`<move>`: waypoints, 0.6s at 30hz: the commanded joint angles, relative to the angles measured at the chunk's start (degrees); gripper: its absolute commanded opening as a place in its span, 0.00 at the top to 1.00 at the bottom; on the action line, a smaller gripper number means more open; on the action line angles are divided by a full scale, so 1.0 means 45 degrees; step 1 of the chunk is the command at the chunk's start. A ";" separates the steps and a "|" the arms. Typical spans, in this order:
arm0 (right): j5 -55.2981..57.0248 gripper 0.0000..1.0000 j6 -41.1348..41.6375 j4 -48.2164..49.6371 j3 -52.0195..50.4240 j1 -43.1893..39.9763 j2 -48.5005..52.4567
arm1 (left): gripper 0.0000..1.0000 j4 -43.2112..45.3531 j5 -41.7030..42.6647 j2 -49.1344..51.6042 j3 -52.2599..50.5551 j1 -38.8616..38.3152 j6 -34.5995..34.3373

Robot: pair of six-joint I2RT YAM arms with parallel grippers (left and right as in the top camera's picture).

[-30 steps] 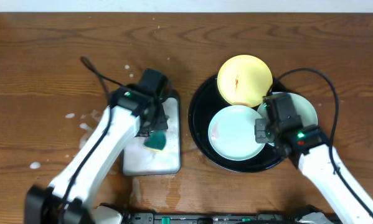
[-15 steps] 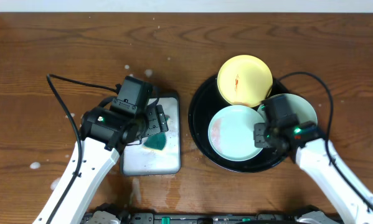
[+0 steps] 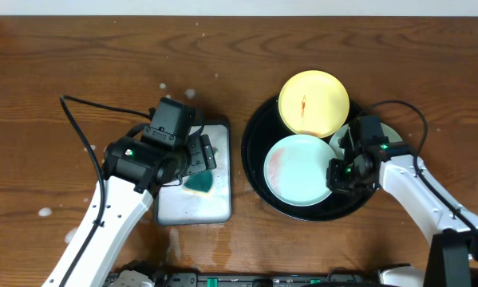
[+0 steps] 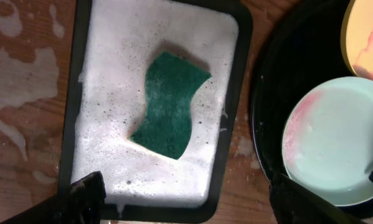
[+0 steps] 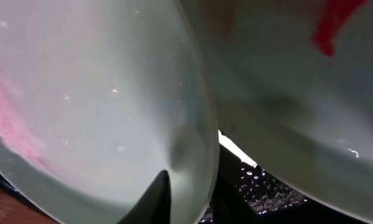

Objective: Clean dirty plates on tray and stack at the side

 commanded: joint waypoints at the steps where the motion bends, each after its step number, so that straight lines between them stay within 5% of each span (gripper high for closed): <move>1: -0.0029 0.82 0.0544 -0.0267 0.0117 -0.0039 0.0131 | 0.15 -0.0044 -0.0024 -0.0019 0.0102 0.0068 0.0126; 4: 0.0000 0.83 0.0554 0.0078 0.0015 -0.0029 0.0131 | 0.15 -0.0044 -0.0024 -0.0019 0.0102 0.0068 0.0126; 9: -0.0015 0.99 0.0554 0.1078 -0.0005 -0.0029 0.0126 | 0.15 -0.0044 -0.0029 -0.0019 0.0102 0.0068 0.0126; 18: 0.3337 0.99 0.0160 0.1273 0.0423 0.0670 -0.2093 | 0.15 -0.0044 -0.0024 -0.0019 0.0102 0.0068 0.0126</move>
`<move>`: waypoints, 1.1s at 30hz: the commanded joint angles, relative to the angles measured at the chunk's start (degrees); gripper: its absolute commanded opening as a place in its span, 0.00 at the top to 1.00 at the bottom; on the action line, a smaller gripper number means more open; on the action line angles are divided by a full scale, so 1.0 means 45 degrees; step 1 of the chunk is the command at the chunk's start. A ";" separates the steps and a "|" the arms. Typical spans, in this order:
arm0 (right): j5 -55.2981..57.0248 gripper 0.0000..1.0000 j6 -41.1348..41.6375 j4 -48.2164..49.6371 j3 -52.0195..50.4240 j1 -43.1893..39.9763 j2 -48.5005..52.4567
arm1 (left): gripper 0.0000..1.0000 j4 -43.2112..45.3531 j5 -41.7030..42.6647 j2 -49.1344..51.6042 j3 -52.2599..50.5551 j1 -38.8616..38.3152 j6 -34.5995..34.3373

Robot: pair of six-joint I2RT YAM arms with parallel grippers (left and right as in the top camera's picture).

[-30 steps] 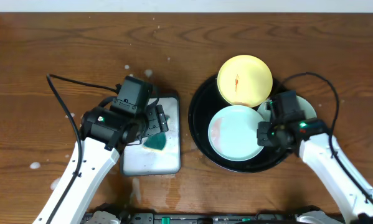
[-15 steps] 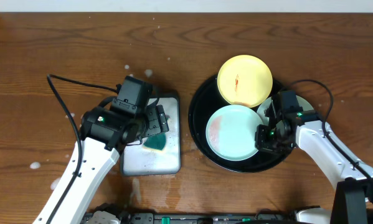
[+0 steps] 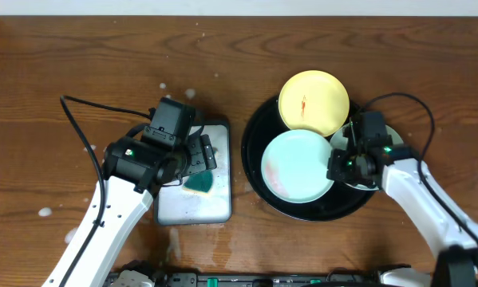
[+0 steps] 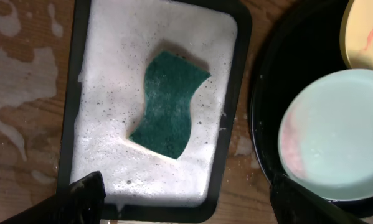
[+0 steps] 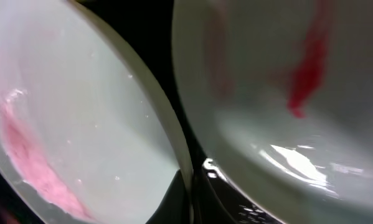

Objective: Clean dirty plates on tray and stack at the side

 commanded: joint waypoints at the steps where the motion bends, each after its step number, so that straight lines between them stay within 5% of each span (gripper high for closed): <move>1: 0.3157 0.99 -0.0374 -0.0175 0.0461 0.0797 -0.1705 | 0.15 -0.0044 -0.0063 -0.0019 0.0102 0.0068 0.0126; 15: 1.4294 0.99 -0.1472 0.0058 0.0500 0.7087 -0.3429 | 0.15 -0.0044 -0.0063 -0.0019 0.0102 0.0068 0.0126; 33: 1.7505 0.99 -0.3784 0.0903 0.0510 1.0831 -0.3429 | 0.15 -0.0044 -0.0063 -0.0019 0.0102 0.0068 0.0126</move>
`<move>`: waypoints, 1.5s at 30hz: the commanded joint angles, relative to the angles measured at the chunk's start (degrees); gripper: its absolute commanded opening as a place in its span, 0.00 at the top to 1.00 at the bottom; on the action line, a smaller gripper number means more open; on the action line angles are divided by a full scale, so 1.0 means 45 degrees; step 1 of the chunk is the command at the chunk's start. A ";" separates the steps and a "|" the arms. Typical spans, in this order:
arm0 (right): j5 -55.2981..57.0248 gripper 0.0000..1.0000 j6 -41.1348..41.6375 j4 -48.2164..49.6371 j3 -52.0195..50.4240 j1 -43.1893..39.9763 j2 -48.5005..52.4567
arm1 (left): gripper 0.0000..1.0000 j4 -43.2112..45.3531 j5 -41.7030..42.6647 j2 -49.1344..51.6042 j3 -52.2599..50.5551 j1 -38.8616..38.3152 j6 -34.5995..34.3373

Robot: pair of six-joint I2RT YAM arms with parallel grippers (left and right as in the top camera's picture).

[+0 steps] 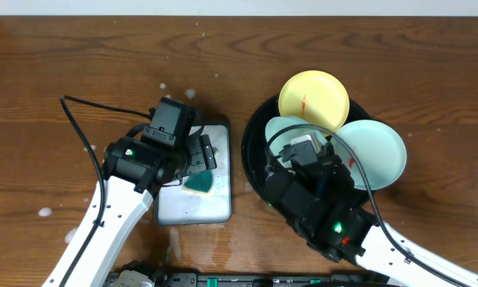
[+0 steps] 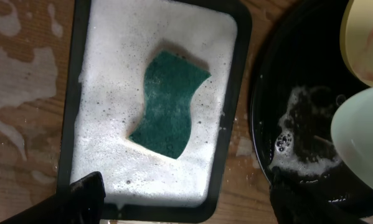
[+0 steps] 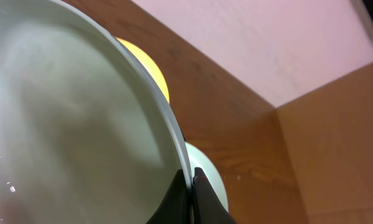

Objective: Clean dirty plates on tray and stack at the side

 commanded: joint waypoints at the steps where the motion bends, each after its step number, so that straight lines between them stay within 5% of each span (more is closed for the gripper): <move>1: 0.1311 0.99 -0.0816 0.0214 0.0248 0.0617 0.0005 | 0.14 -0.0044 -0.0068 -0.0019 0.0102 0.0068 0.0126; 45: 0.0933 0.99 -0.0835 0.1044 0.0248 0.0699 0.0010 | 0.14 -0.0044 -0.0068 -0.0019 0.0102 0.0068 0.0126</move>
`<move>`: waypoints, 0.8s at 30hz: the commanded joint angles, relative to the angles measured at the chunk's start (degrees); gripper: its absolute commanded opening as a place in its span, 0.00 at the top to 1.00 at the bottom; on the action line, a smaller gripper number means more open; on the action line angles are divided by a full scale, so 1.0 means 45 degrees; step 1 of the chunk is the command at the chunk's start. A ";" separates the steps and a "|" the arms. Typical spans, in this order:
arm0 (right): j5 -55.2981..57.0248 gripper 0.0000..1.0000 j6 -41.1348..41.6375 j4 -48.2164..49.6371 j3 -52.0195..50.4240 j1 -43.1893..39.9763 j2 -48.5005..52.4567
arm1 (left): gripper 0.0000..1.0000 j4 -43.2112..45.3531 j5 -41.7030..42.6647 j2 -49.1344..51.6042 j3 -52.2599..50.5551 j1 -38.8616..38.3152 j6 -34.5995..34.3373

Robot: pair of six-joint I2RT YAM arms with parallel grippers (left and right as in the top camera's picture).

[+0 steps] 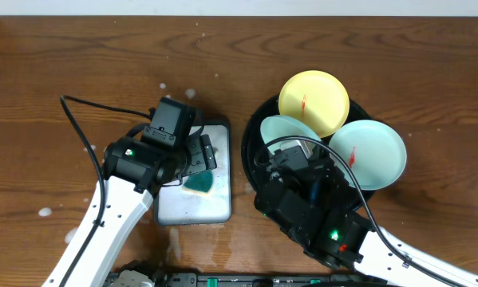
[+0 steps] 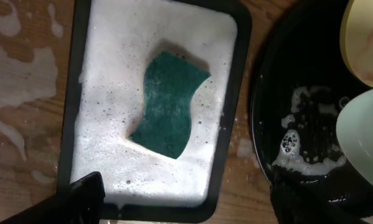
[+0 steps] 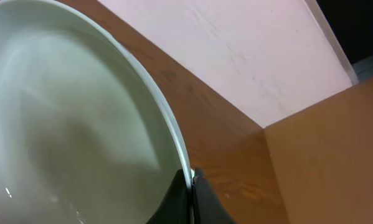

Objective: Clean dirty plates on tray and stack at the side
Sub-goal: 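Lift the pale green plate off the black tray to the right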

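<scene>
A pale green plate [image 3: 68, 124] is held up on edge above the black round tray [image 1: 253, 163]; my right gripper [image 3: 191, 186] is shut on its rim. From overhead the plate [image 1: 280, 131] shows tilted beside the raised right arm. A yellow plate [image 1: 314, 102] with a red streak and a second pale green plate [image 1: 368, 154] with a red smear rest on the tray. A green sponge [image 2: 169, 104] lies in the foam of the rectangular tray [image 2: 71, 93]. My left gripper [image 2: 186, 208] hangs open above the sponge, apart from it.
Soapy foam lies in the black tray's bottom [image 2: 298, 140] where the plate was. Wet patches mark the wood left of the foam tray [image 2: 18, 68]. A cable [image 1: 103, 108] runs from the left arm across the table.
The right arm has shifted a little to the left with the plate still gripped on edge; its camera no longer shows the other plates. The left arm and sponge have not moved.
The pale green plate lay flat in the black tray with my right gripper at its rim. Then it was tipped up slightly. Then it stood on edge high over the tray, uncovering foam and the second green plate. Now it sits slightly further left.
</scene>
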 commanded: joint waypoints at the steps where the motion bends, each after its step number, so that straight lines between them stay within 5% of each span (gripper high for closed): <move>1: -0.0646 0.99 0.0277 0.0155 0.0248 -0.0384 0.0010 | 0.14 -0.0049 -0.0068 -0.0019 0.0102 0.0068 0.0126; 5: -0.1457 0.99 0.0559 0.0277 0.0262 -0.1729 -0.0044 | 0.14 -0.0049 -0.0068 -0.0019 0.0102 0.0068 0.0126; 7: -0.3361 0.99 -0.0801 0.0384 0.0306 -0.2055 -0.0039 | 0.14 -0.0049 -0.0068 -0.0019 0.0102 0.0068 0.0126; 10: -0.1598 0.99 0.0359 0.0199 0.0330 -0.2560 -0.0039 | 0.14 -0.0049 -0.0068 -0.0019 0.0102 0.0068 0.0126; 12: -0.2846 0.99 -0.0991 0.0199 0.0393 -0.2550 -0.0083 | 0.14 -0.0049 -0.0068 -0.0019 0.0102 0.0068 0.0126; 15: -0.1739 0.99 0.0146 0.0301 0.0408 -0.2599 -0.0087 | 0.14 -0.0049 -0.0068 -0.0019 0.0102 0.0068 0.0126; 17: -0.2472 0.99 -0.1073 0.0291 0.0442 -0.2341 -0.0112 | 0.14 -0.0049 -0.0068 -0.0019 0.0102 0.0068 0.0126; 20: -0.2064 0.99 0.0602 0.0291 0.0442 -0.2618 -0.0146 | 0.14 -0.0049 -0.0073 -0.0019 0.0102 0.0068 0.0126; 24: -0.5824 0.99 0.2424 0.0287 0.0500 -0.4347 -0.0442 | 0.14 -0.0049 -0.0068 -0.0019 0.0102 0.0068 0.0126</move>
